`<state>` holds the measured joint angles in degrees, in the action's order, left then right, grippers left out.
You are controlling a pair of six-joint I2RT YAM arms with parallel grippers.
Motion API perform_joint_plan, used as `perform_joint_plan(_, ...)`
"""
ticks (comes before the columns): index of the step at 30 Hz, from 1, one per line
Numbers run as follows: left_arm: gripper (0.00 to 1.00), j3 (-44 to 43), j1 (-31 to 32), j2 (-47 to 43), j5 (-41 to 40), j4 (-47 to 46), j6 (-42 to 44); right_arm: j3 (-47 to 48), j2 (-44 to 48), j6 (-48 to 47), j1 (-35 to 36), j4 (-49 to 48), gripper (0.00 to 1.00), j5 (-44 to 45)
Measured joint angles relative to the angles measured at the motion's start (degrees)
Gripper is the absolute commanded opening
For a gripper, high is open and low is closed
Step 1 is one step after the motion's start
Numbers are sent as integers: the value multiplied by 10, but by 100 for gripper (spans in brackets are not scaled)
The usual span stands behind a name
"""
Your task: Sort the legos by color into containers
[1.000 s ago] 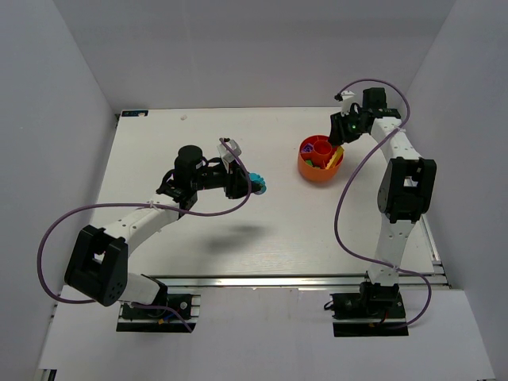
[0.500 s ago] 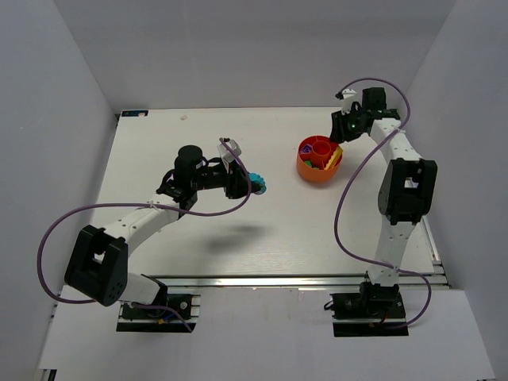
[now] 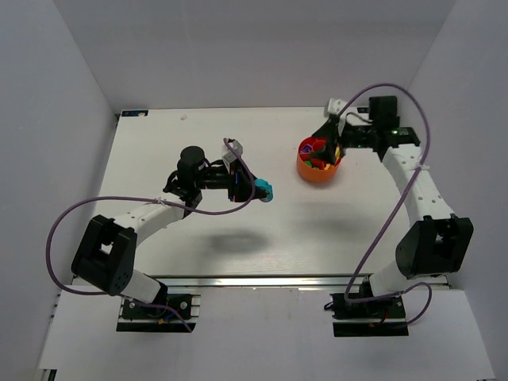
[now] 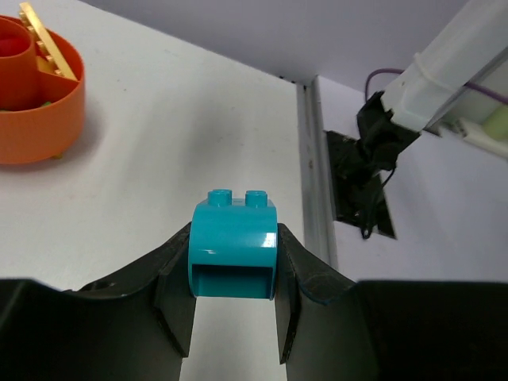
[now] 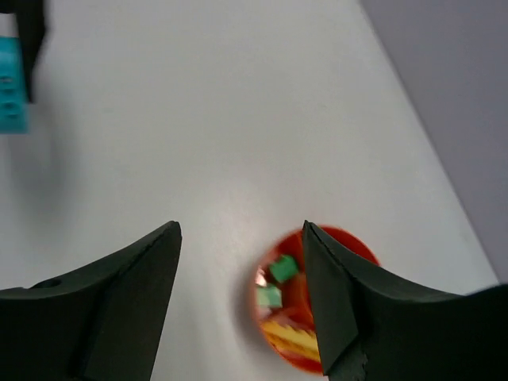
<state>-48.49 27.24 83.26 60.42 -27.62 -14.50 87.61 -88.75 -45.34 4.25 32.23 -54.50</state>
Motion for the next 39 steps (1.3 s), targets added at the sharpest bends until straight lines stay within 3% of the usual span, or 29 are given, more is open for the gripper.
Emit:
perform_joint_plan(3, 0, 12, 0, 11, 5, -66, -55, -75, 15, -44, 65, 18, 72, -48)
perform_joint_plan(8, 0, 51, 0, 42, 22, -223, -158, -221, 48, -31, 155, -6, 74, -50)
perform_joint_plan(14, 0, 70, 0, 43, 31, -282, -166, -200, 59, 3, 177, -26, 72, -50)
perform_joint_plan(20, 0, 75, 0, 41, 30, -290, -150, -196, 42, 78, 243, -69, 71, -10)
perform_joint_plan(26, 0, 75, -2, 25, 9, -240, -93, -195, 17, 125, 258, -72, 73, 37)
perform_joint_plan(31, 0, 37, -1, 14, -33, -137, -6, -196, 23, 161, 249, -94, 75, 139)
perform_joint_plan(34, 0, -45, -1, 39, -45, -78, 49, -219, 56, 199, 212, -130, 72, 199)
perform_joint_plan(39, 0, -278, -1, 167, -42, 15, 127, -235, 111, 250, 122, -161, 69, 215)
